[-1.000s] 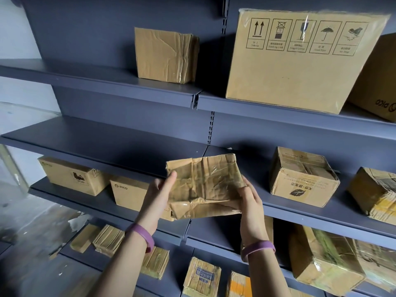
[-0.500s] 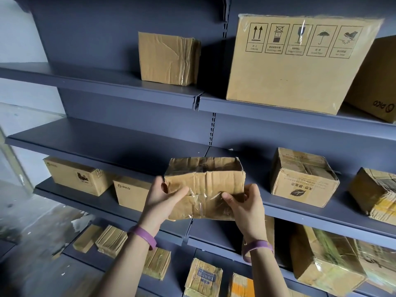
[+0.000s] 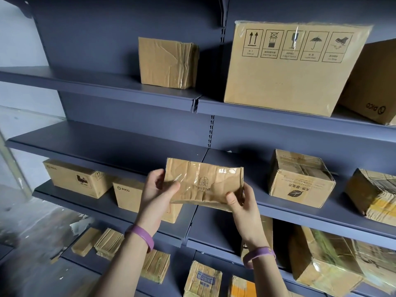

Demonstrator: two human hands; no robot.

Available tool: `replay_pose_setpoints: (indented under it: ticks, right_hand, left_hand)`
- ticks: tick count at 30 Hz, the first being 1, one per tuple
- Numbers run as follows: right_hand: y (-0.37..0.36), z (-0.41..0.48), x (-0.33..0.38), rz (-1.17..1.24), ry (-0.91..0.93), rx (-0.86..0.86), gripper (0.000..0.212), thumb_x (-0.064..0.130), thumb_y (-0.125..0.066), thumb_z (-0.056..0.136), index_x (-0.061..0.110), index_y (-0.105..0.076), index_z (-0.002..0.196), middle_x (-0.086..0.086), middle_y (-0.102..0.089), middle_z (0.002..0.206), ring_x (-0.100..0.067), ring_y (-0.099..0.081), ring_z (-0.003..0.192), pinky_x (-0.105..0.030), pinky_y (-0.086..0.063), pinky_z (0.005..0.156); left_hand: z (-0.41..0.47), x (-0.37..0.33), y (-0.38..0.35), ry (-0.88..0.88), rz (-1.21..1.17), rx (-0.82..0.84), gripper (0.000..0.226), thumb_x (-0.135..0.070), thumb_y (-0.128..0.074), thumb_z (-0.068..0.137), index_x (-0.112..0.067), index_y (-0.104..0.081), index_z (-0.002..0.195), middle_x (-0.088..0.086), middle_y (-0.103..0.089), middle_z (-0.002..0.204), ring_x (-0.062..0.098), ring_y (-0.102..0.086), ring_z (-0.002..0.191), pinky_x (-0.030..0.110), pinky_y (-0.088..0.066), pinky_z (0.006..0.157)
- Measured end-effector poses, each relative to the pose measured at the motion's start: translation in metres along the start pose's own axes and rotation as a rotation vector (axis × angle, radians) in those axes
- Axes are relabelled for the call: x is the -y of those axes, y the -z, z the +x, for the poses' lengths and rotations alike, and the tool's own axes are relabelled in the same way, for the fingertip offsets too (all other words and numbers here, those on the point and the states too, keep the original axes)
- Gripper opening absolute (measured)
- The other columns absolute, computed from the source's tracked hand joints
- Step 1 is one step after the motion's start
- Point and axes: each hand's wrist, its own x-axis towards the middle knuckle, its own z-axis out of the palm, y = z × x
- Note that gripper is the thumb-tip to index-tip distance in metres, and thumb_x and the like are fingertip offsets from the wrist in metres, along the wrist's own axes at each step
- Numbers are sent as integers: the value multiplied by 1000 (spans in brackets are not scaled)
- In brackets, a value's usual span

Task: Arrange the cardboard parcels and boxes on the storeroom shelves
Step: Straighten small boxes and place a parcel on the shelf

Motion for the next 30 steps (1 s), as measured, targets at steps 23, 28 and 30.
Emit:
replay_pose_setpoints:
  ticks: [23, 28, 30]
  right_hand:
    - [0, 10, -3, 167, 46, -128, 29, 14, -55, 100, 27, -56, 126, 8, -66, 124, -1, -63, 112, -22, -48, 100]
    - [1, 11, -12, 134, 102, -134, 39, -3, -50, 99, 29, -59, 121, 4, -67, 124, -14, -61, 117, -31, -48, 103]
    - [1, 10, -13, 150, 91, -139, 40, -5, -49, 99, 28, -58, 119, 1, -66, 123, -17, -61, 116, -31, -49, 102]
  left_hand:
    - [12, 14, 4, 38, -9, 12, 35, 8, -68, 85, -21, -65, 106, 3, -69, 109, 20, -64, 105, 31, -50, 91]
    - [11, 11, -1, 66, 111, 133, 53, 14, -57, 89, -34, -65, 110, -22, -74, 99, -4, -67, 97, 13, -53, 78]
    - [9, 9, -7, 62, 145, 166, 43, 4, -57, 94, -37, -64, 104, -29, -72, 92, -10, -65, 89, 8, -49, 73]
